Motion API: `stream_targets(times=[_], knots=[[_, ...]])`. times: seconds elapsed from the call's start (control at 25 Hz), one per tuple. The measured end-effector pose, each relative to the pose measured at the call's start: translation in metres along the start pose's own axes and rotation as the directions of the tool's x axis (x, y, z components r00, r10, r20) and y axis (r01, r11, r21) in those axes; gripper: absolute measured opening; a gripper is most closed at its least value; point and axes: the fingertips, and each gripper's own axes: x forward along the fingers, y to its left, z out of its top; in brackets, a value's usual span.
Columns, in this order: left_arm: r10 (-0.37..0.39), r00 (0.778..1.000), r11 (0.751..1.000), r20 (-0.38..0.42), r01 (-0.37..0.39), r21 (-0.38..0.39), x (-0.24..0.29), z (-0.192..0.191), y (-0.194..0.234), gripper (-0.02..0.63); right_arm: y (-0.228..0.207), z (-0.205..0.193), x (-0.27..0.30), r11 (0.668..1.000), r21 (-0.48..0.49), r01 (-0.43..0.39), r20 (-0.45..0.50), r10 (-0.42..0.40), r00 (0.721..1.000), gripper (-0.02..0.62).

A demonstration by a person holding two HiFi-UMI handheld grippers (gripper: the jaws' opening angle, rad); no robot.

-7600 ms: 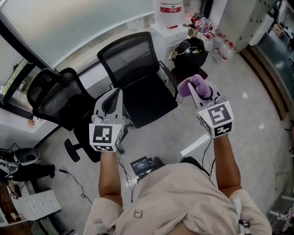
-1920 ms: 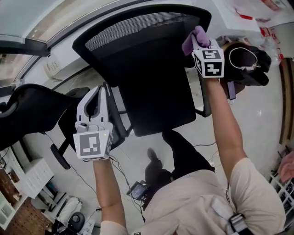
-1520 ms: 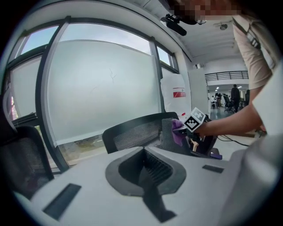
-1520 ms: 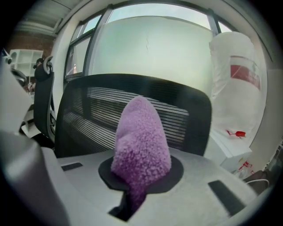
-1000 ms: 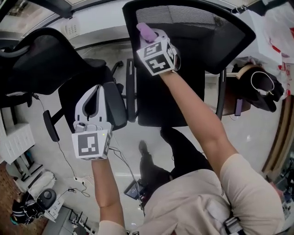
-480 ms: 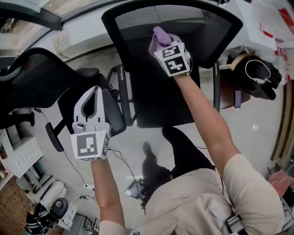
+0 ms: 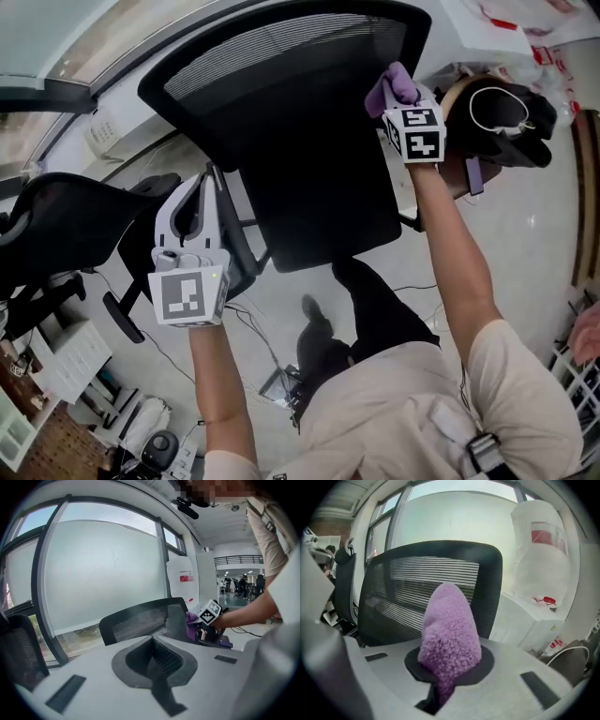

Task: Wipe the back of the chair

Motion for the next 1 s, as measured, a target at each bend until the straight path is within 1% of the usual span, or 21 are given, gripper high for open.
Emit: stream_targets(times=[0.08, 0.2, 0.28, 0.4, 0.48, 0.52, 0.64, 0.72, 0.84, 0.88, 0.92, 1.0], knots=[[0.002, 0.999, 1.0, -0.034, -0.002, 0.005, 0.001, -0.006, -0.004, 0.006, 0.001, -0.001, 0.001, 1.0, 0.011, 0.009, -0.002, -0.009, 1.0, 0.018], [0.041, 0.998, 0.999, -0.043, -0.042, -0.01, -0.003, -0.009, 0.003, 0.006, 0.008, 0.001, 0.006, 1.0, 0.016, 0.014, -0.005, -0.014, 1.0, 0.018], [0.061, 0.997, 0.998, -0.045, -0.063, -0.024, -0.011, -0.014, 0.01, 0.006, 0.023, 0.004, 0.01, 1.0, -0.004, -0.008, -0.008, 0.008, 1.0, 0.018], [0.079, 0.995, 0.996, -0.065, -0.081, -0.038, -0.029, -0.031, 0.022, 0.006, 0.059, 0.014, 0.023, 0.998, -0.031, -0.058, -0.011, 0.057, 0.998, 0.018], [0.079, 0.994, 0.996, -0.076, -0.082, -0.044, -0.044, -0.046, 0.03, 0.006, 0.093, 0.024, 0.034, 0.996, -0.039, -0.083, -0.003, 0.082, 0.997, 0.018], [0.093, 0.992, 0.994, -0.081, -0.098, -0.052, -0.052, -0.051, 0.036, 0.006, 0.114, 0.029, 0.039, 0.994, -0.045, -0.099, 0.004, 0.1, 0.995, 0.017], [0.182, 0.978, 0.978, -0.098, -0.19, -0.09, -0.078, -0.062, 0.055, 0.006, 0.19, 0.048, 0.05, 0.98, -0.064, -0.19, 0.026, 0.192, 0.981, 0.017], [0.218, 0.969, 0.968, -0.112, -0.23, -0.102, -0.095, -0.07, 0.064, 0.006, 0.248, 0.063, 0.052, 0.959, -0.081, -0.27, 0.036, 0.274, 0.961, 0.017], [0.247, 0.963, 0.96, -0.105, -0.258, -0.108, -0.117, -0.078, 0.072, 0.006, 0.33, 0.08, 0.051, 0.911, -0.131, -0.392, 0.021, 0.398, 0.917, 0.018], [0.252, 0.963, 0.959, -0.095, -0.261, -0.107, -0.124, -0.08, 0.074, 0.006, 0.345, 0.083, 0.051, 0.901, -0.141, -0.411, 0.013, 0.417, 0.909, 0.018], [0.26, 0.961, 0.957, -0.093, -0.269, -0.108, -0.13, -0.082, 0.075, 0.006, 0.352, 0.084, 0.052, 0.898, -0.141, -0.417, 0.008, 0.422, 0.907, 0.017], [0.277, 0.956, 0.952, -0.095, -0.286, -0.109, -0.144, -0.083, 0.079, 0.006, 0.351, 0.084, 0.05, 0.899, -0.13, -0.419, 0.005, 0.423, 0.906, 0.017]])
